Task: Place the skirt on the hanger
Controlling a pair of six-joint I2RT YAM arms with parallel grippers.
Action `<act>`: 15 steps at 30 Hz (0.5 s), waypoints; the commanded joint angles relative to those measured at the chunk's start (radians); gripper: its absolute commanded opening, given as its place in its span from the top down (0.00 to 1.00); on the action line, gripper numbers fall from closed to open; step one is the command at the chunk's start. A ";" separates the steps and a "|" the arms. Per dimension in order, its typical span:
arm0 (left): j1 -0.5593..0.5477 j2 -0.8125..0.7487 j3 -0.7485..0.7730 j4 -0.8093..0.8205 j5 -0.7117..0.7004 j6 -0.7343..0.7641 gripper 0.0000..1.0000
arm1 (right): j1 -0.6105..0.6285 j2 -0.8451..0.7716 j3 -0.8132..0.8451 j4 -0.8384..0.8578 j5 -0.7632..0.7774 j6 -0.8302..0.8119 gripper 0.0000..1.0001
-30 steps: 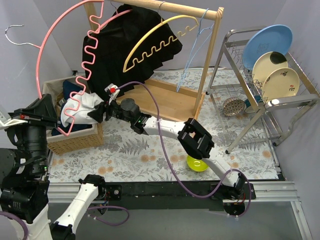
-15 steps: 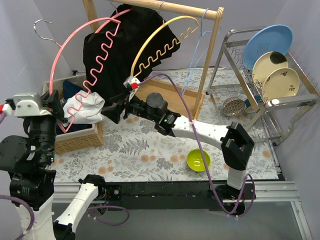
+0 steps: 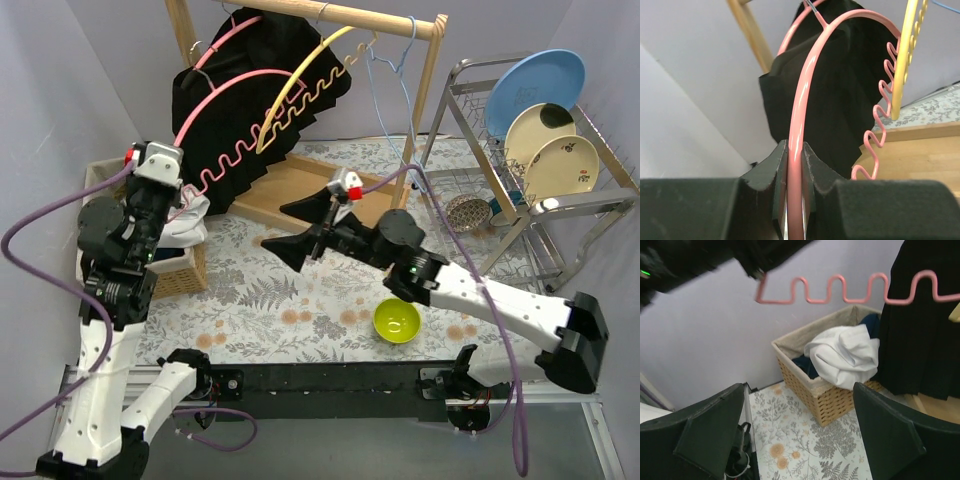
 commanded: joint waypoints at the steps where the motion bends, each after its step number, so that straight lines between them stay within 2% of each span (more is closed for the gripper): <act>1: -0.003 0.086 0.021 0.189 0.075 0.016 1.00 | 0.006 -0.179 -0.051 0.013 0.037 -0.020 0.03; 3: -0.003 0.119 0.021 0.213 0.093 0.012 1.00 | 0.006 -0.225 -0.068 0.010 0.050 -0.019 0.02; 7: -0.003 0.171 -0.011 0.370 0.116 -0.008 1.00 | 0.006 -0.336 -0.102 0.001 0.057 -0.013 0.02; 10: -0.003 0.232 0.009 0.410 0.163 -0.017 1.00 | 0.006 -0.385 -0.120 -0.017 0.067 -0.017 0.02; 15: -0.015 0.327 0.050 0.479 0.156 -0.034 1.00 | 0.006 -0.449 -0.157 -0.010 0.091 -0.028 0.02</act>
